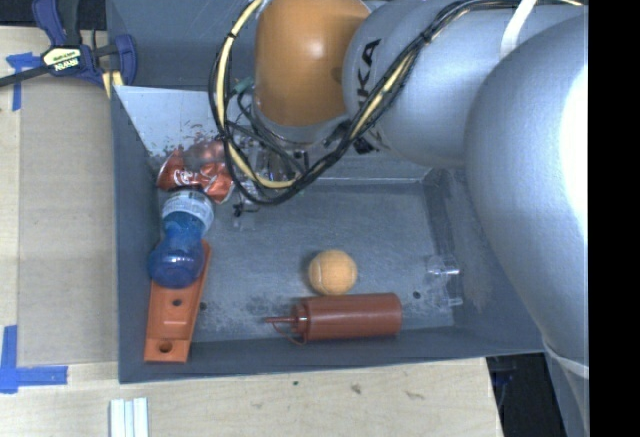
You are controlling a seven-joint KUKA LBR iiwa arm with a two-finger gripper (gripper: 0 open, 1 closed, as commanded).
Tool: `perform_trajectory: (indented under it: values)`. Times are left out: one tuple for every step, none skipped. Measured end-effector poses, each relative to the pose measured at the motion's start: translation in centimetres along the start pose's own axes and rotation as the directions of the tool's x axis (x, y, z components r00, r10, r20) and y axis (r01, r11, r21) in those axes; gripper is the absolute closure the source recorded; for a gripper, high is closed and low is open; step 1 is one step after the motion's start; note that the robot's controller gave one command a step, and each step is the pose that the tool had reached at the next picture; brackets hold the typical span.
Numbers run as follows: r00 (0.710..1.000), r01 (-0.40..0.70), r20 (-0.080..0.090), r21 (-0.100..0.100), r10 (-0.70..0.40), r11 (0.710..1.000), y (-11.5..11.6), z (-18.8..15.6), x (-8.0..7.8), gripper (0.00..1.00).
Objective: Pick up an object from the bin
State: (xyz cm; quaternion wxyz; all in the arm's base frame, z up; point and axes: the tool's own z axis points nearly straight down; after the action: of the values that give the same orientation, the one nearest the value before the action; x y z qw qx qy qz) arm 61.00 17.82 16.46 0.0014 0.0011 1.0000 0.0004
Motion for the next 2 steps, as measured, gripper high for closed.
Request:
perform_trajectory:
  values:
    - [1.0, 0.0, 0.0, 0.0, 0.0, 1.0, 0.0, 0.0, 0.0, 0.0]
    - [0.992, -0.126, 0.0, 0.0, 0.126, 0.992, 0.2, 3.5, -0.4, 0.0]
